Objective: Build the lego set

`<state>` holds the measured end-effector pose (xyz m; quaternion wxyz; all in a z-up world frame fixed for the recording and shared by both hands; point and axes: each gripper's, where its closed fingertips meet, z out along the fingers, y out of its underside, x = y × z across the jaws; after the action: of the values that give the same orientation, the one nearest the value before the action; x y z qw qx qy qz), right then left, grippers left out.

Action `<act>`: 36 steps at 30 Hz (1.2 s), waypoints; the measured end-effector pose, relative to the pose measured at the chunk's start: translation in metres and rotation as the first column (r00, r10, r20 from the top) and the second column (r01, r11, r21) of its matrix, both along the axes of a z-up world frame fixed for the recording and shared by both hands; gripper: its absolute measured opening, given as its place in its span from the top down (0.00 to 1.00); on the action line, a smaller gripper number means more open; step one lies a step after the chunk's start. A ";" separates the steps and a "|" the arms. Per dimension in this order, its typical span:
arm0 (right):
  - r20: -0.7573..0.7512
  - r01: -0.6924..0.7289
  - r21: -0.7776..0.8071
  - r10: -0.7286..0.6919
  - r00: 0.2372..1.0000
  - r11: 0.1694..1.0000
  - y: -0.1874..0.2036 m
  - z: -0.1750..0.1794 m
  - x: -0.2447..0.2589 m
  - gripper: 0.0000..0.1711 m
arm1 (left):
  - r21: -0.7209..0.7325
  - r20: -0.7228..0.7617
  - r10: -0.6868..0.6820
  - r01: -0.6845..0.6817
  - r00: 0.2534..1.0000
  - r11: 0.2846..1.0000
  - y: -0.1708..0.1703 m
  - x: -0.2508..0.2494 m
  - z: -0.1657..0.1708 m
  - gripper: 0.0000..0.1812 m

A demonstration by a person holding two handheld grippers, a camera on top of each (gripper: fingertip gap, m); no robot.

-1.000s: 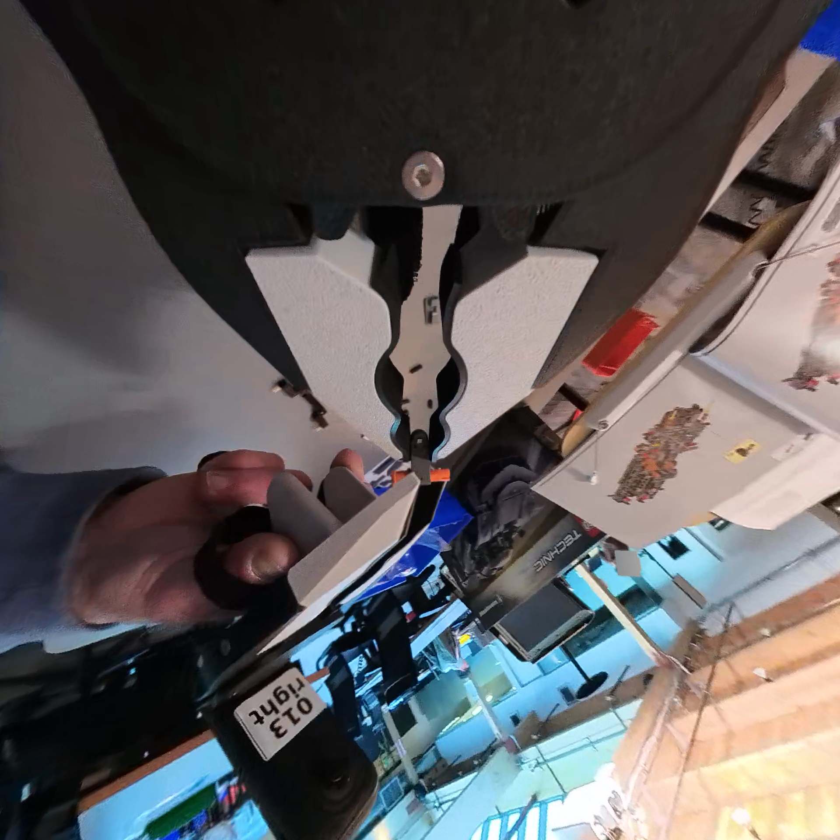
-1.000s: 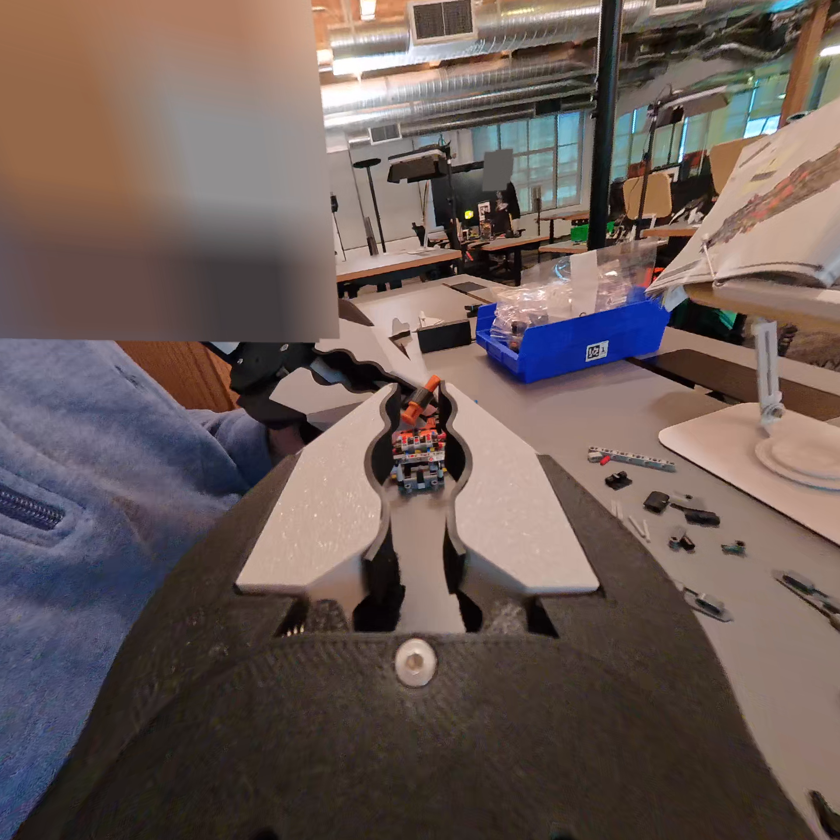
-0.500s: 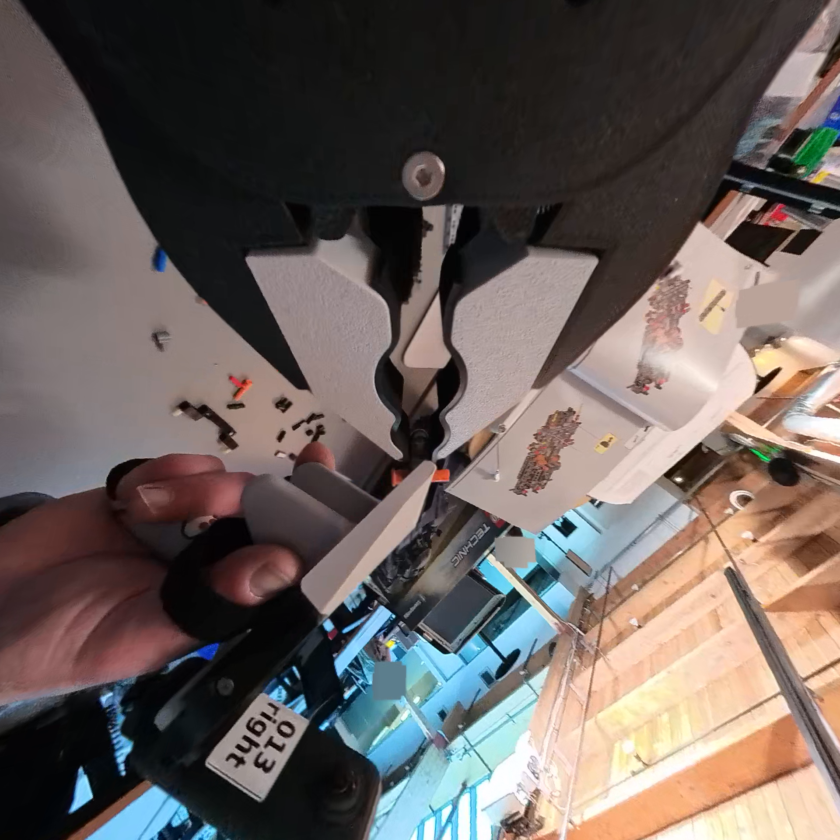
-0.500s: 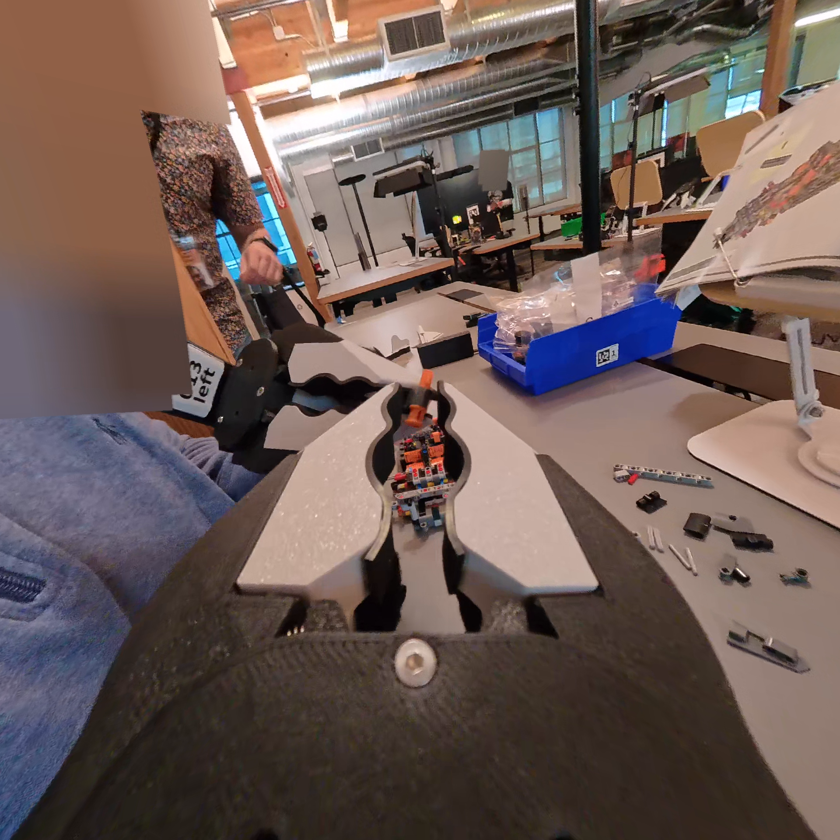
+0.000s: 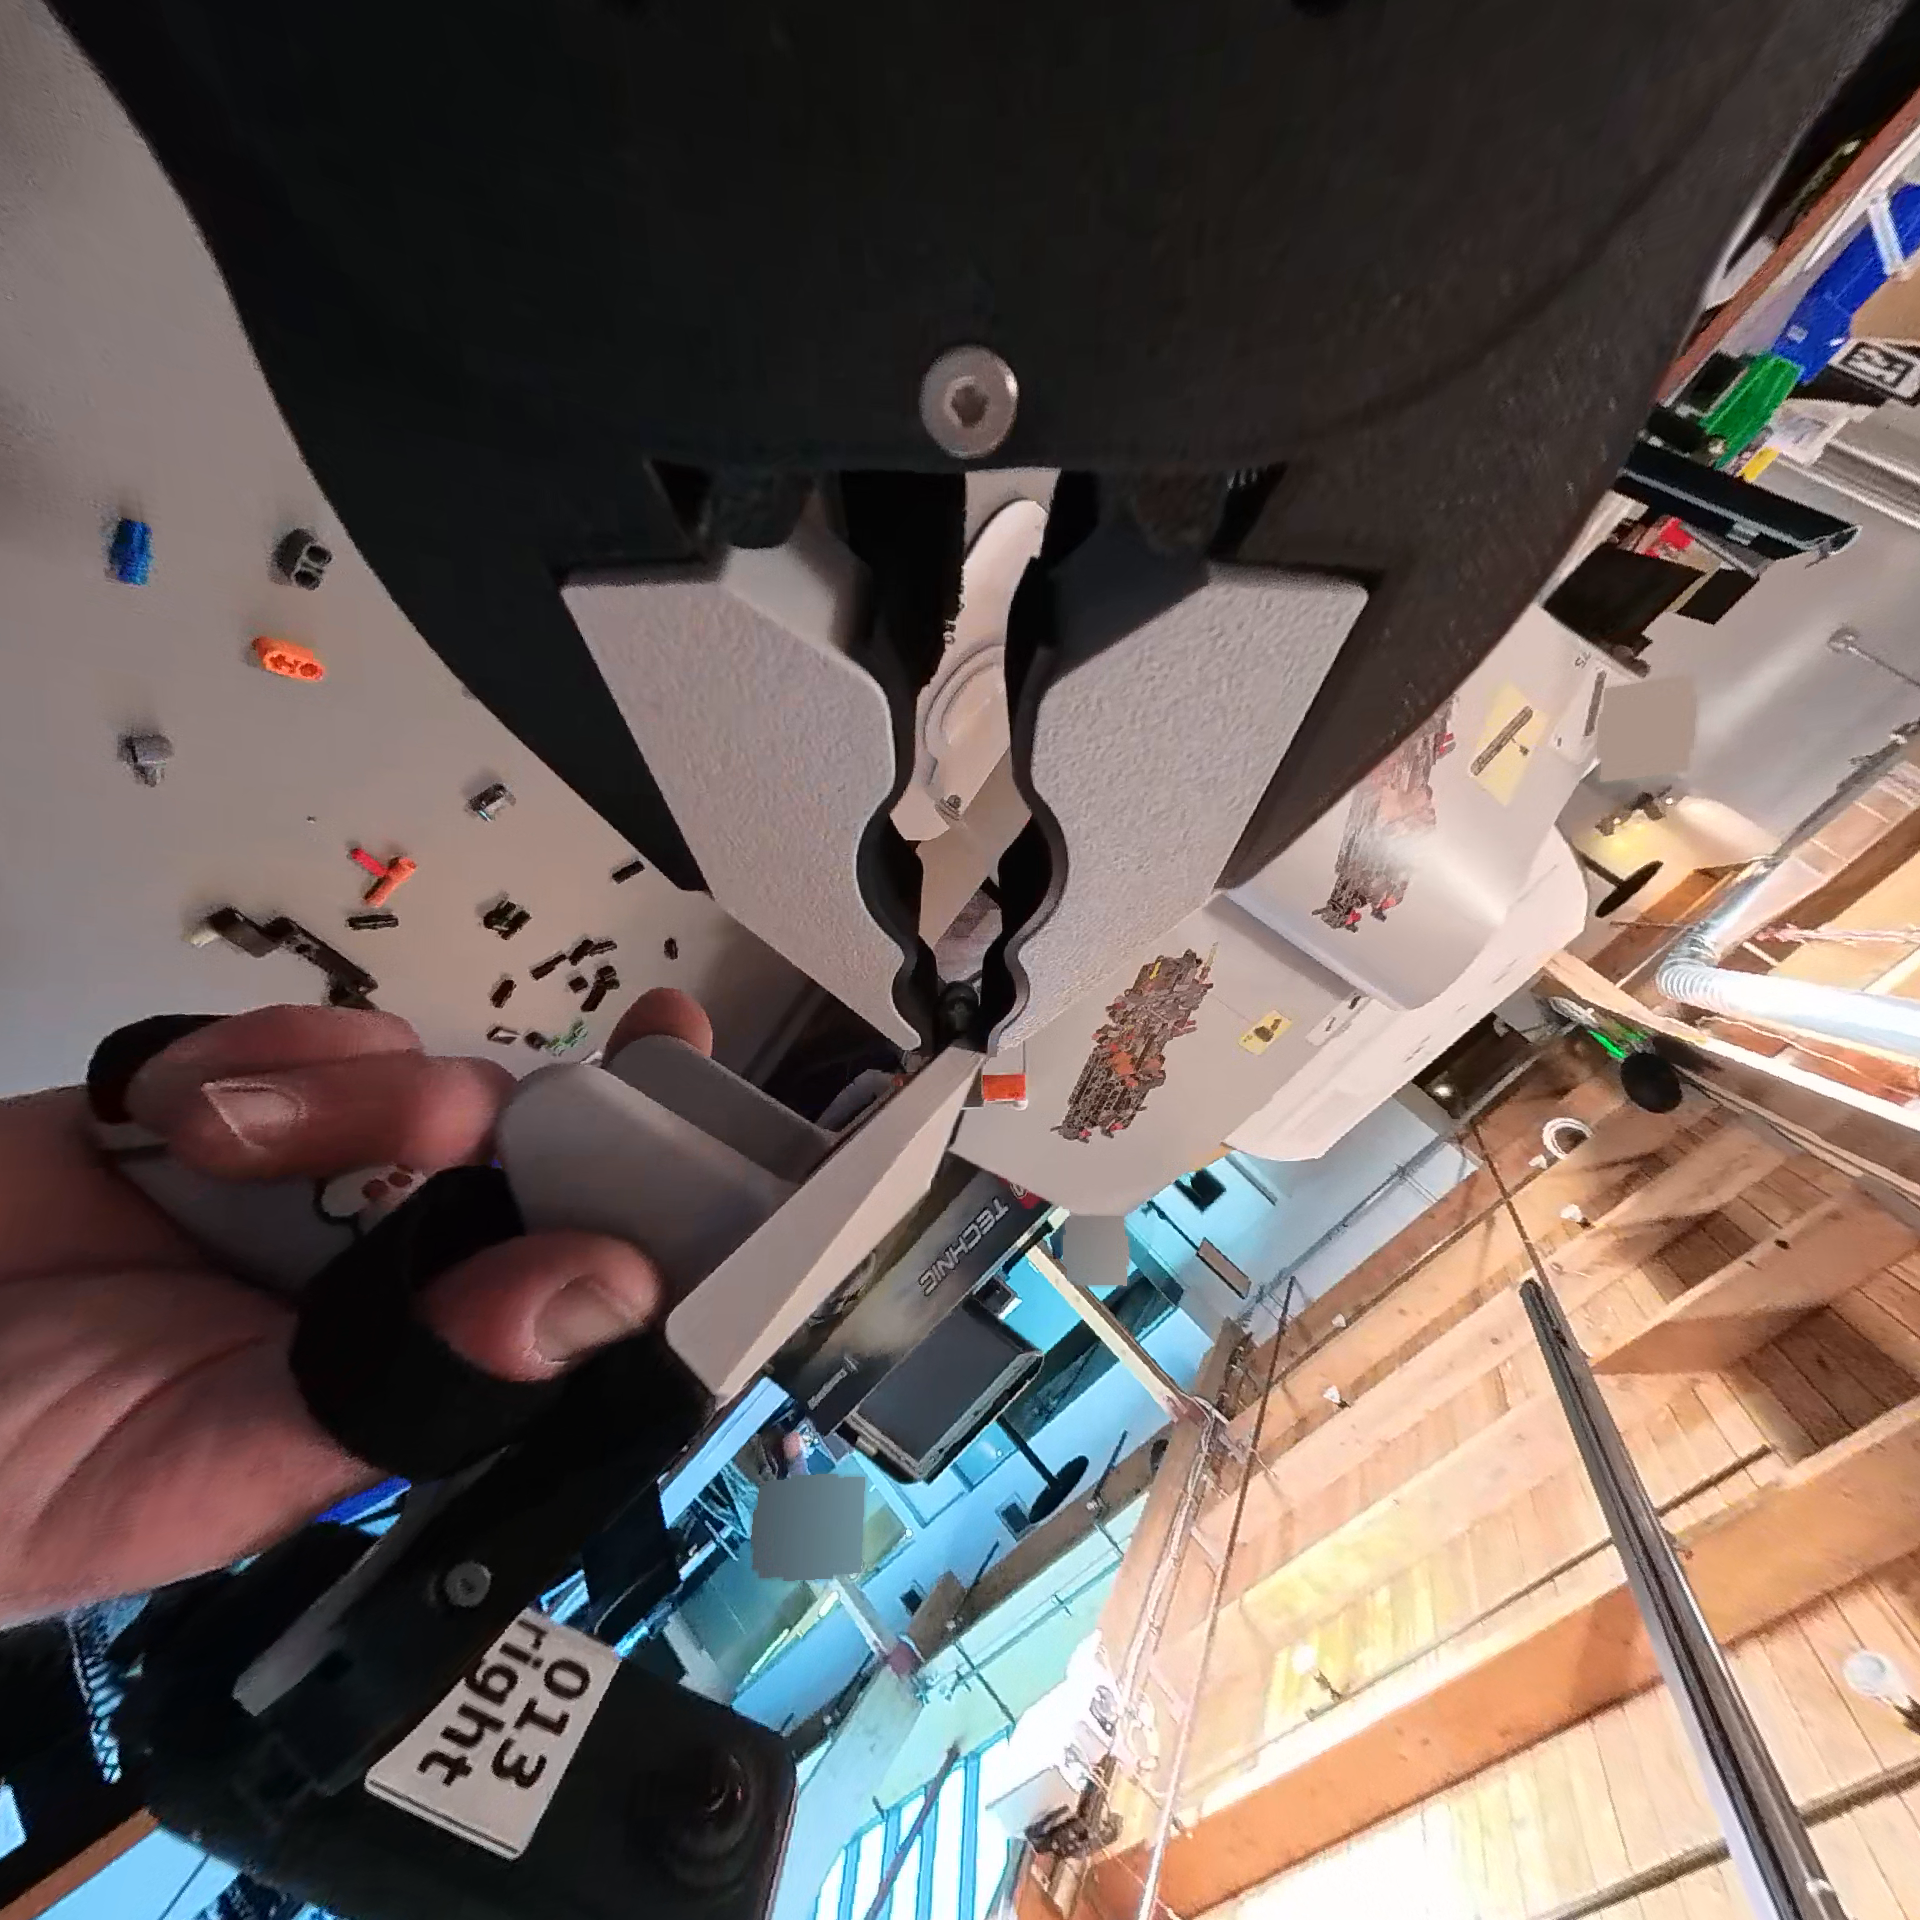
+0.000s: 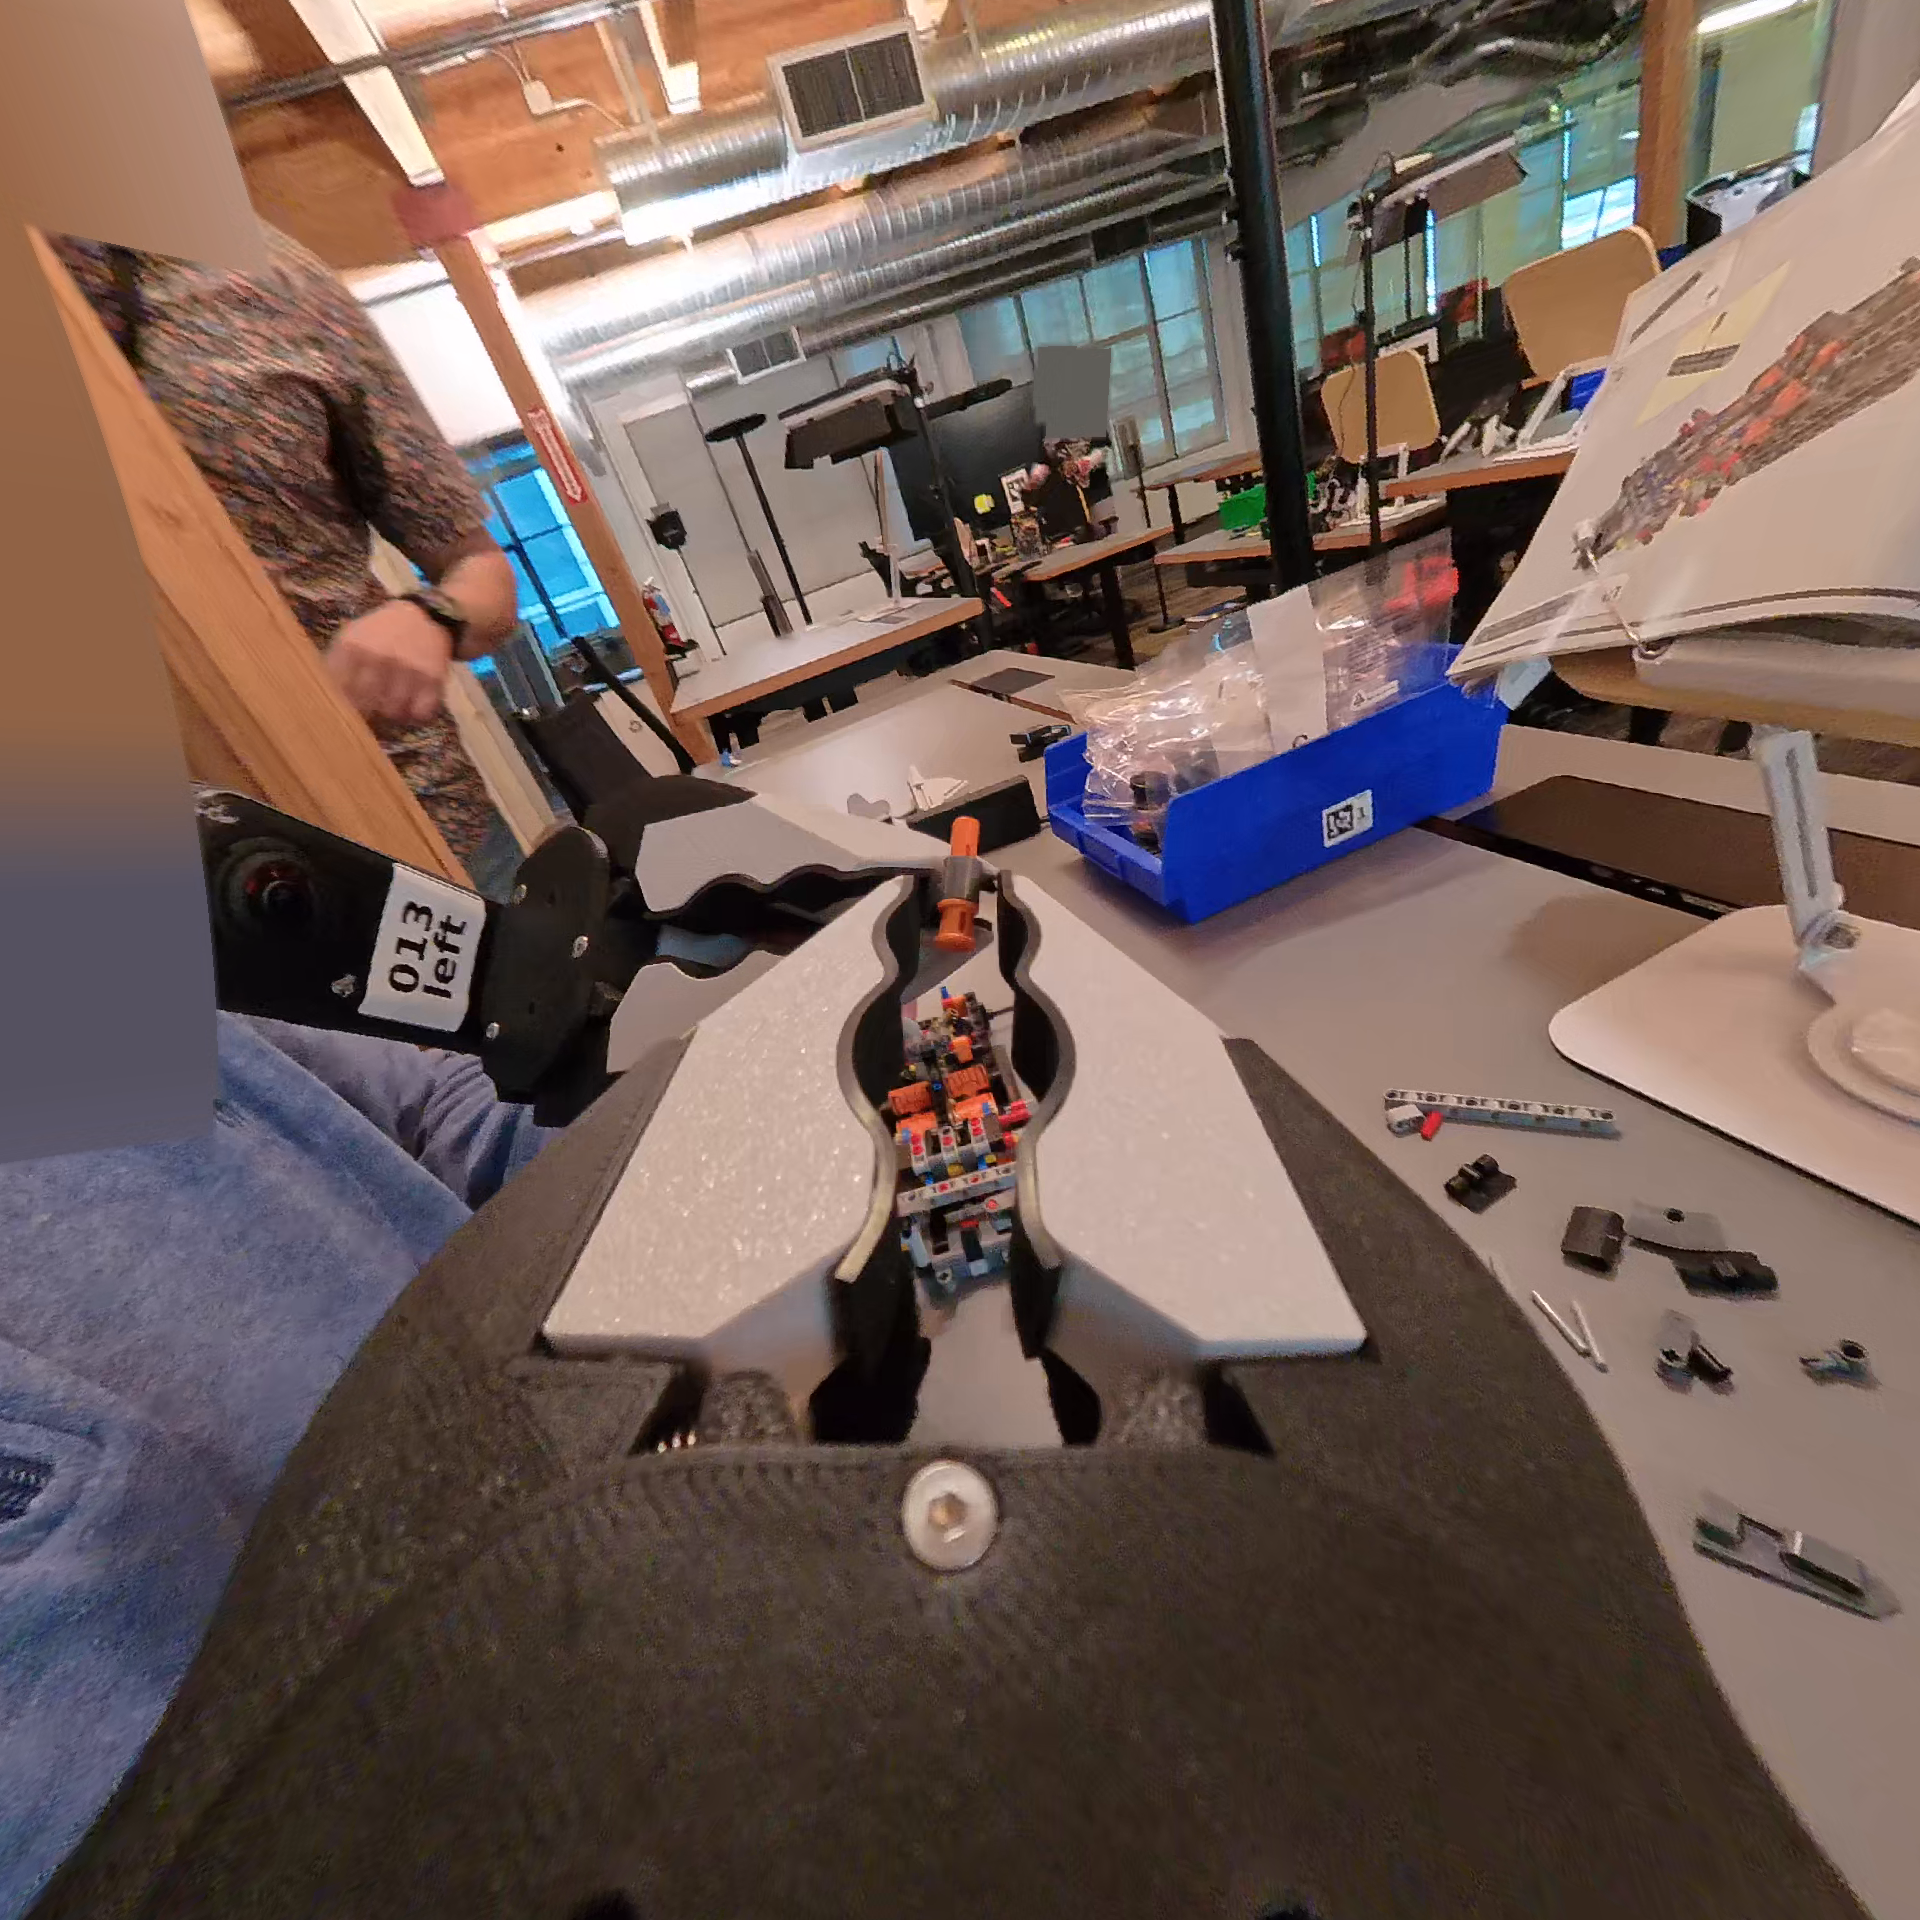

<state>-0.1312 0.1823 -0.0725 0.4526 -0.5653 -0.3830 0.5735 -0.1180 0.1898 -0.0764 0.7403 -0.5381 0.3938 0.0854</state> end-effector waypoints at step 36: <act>-0.064 0.043 -0.146 -0.053 0.997 0.988 0.032 -0.017 -0.013 0.93 | 0.000 -0.004 0.062 -0.062 0.998 0.998 0.038 -0.025 -0.014 0.97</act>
<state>-0.1445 0.2144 -0.0891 0.4367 -0.5859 -0.3110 0.6076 -0.1434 0.2274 -0.0907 0.7365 -0.5497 0.3787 0.1094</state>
